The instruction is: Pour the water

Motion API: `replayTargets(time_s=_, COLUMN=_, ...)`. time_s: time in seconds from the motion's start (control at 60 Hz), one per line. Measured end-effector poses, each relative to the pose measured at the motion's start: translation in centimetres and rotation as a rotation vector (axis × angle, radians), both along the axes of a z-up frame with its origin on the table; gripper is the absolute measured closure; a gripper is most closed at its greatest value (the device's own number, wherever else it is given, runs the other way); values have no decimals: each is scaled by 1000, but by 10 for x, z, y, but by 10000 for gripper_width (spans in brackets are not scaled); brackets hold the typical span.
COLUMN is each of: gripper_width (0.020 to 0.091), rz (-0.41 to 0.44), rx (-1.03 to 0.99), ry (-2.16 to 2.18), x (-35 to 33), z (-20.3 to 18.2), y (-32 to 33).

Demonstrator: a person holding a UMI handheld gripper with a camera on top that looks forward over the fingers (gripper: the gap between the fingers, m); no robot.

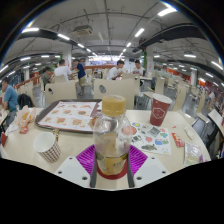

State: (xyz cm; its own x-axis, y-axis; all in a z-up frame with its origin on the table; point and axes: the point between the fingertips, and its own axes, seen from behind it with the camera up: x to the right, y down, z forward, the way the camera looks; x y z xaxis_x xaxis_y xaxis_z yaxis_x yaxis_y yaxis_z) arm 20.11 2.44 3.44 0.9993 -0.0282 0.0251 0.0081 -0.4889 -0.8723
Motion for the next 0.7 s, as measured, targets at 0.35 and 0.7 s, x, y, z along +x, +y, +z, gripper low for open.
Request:
replayTargets(time_s=0.35, gripper_width=246, rz=-36, rx=-126, ry=-33, x=-8, z=26, y=-48)
replayTargets(time_s=0.7, gripper_width=253, rz=-55, rx=-200, ry=-68, x=-67, z=98, y=-194)
